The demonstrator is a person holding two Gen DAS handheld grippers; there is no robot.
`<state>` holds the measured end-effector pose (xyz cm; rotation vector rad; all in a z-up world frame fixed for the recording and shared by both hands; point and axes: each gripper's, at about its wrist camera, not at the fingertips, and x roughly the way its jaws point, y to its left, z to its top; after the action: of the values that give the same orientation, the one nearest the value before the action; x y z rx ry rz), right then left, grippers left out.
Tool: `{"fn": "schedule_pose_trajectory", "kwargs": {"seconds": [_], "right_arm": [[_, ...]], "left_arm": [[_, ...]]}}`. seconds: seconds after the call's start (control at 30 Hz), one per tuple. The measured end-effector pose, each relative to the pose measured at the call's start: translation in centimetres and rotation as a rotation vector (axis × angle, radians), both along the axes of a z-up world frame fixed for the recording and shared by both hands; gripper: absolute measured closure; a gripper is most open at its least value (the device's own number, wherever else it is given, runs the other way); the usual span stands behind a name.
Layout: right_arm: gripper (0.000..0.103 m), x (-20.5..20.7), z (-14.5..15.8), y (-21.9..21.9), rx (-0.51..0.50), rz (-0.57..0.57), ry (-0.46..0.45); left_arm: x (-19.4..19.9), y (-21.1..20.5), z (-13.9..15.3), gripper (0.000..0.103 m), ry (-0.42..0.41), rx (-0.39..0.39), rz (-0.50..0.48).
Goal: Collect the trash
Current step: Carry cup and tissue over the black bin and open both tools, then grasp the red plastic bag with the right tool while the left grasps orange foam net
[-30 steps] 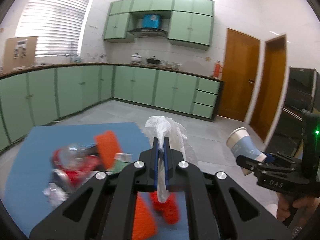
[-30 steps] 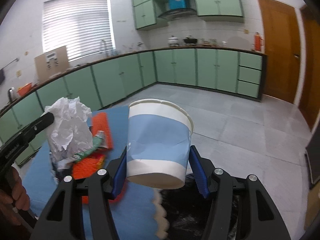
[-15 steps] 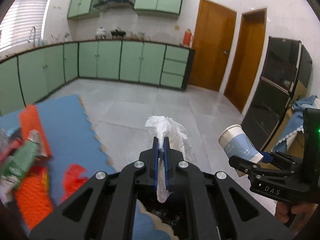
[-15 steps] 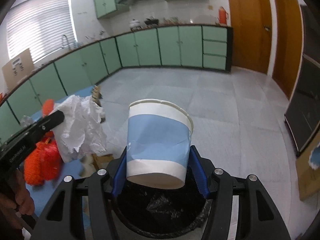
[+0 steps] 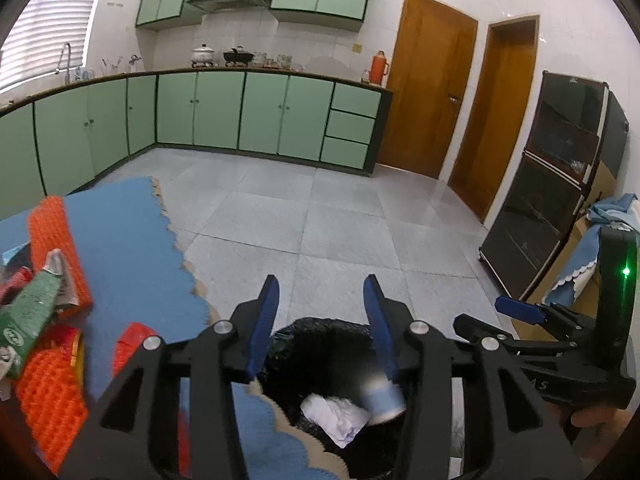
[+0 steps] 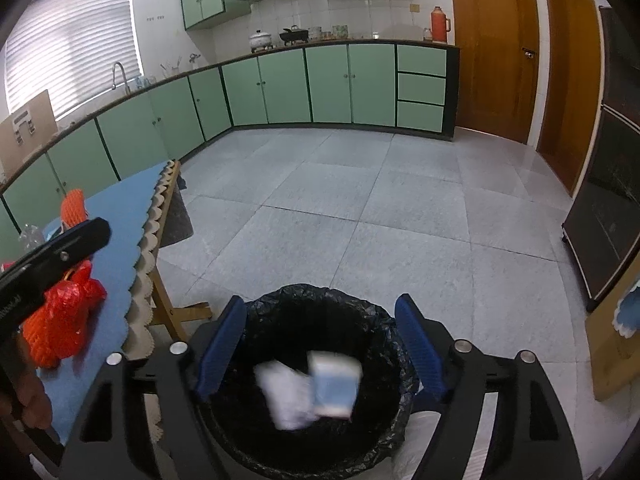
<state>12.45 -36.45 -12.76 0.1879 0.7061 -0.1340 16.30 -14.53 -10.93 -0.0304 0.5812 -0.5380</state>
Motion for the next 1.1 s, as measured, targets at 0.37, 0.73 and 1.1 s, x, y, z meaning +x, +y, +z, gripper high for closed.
{"fn": "schedule_pose_trajectory", "kwargs": {"seconds": [0.37, 0.73, 1.1], "right_arm": [[0.011, -1.2, 3.6, 4.5, -0.002, 0.056, -0.094], [0.014, 0.5, 2.1, 15.6, 0.018, 0.241, -0.121], [0.037, 3.3, -1.6, 22.2, 0.013, 0.354, -0.055]], "left_arm": [[-3.1, 7.0, 2.8, 0.032, -0.102, 0.071, 0.173], [-5.5, 18.0, 1.3, 0.029, -0.052, 0.139, 0.429], [-6.2, 20.5, -0.6, 0.030, -0.018, 0.138, 0.472]]}}
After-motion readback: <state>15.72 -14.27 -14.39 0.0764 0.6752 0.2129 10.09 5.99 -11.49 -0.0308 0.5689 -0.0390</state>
